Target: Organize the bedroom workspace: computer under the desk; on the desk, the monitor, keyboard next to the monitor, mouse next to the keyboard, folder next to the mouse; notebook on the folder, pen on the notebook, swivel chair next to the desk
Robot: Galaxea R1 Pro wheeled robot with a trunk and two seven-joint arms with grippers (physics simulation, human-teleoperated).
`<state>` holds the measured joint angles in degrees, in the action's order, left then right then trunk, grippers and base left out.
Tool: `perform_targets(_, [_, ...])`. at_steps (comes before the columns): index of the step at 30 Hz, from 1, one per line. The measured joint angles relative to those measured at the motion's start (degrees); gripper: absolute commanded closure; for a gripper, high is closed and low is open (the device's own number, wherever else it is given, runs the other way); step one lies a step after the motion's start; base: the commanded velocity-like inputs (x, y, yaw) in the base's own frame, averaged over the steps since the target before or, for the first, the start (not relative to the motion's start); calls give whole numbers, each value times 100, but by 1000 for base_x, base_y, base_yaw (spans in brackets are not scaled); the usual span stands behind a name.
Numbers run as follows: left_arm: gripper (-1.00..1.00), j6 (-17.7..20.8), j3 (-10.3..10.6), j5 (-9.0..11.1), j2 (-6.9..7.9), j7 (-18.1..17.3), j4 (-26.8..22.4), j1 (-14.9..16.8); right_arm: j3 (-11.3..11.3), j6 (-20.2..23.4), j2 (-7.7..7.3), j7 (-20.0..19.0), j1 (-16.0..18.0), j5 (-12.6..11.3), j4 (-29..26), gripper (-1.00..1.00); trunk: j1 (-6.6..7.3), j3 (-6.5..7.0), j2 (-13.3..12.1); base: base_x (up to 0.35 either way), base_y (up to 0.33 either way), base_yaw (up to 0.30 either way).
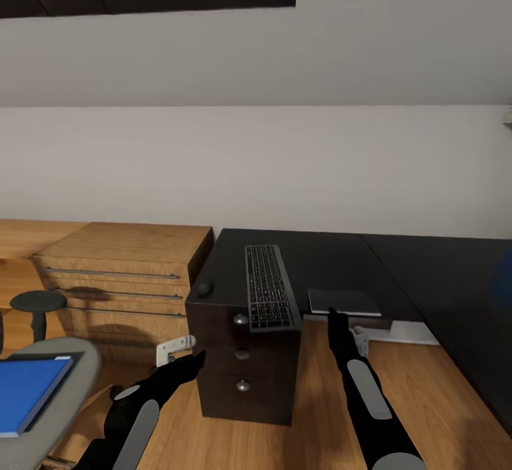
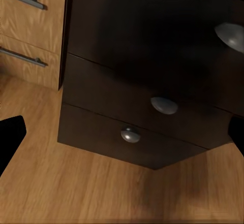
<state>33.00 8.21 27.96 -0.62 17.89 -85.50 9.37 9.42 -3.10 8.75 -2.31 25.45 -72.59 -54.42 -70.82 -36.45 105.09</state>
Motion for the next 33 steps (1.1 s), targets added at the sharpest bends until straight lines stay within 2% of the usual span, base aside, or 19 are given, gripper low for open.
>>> perform_targets(16, [-100,-1,0,4,0,1,9,0,0,-3,0,2,0,0,0,100,1,0,0,-6,0,0])
perform_targets(17, [-100,-1,0,4,0,2,8,0,0,-2,0,4,0,0,0,-100,1,0,0,0,0,0])
perform_targets(33, [-100,6,-38,12,11,-5,13,0,-71,1,0,8,0,-2,1,-100,1,0,0,0,0,0])
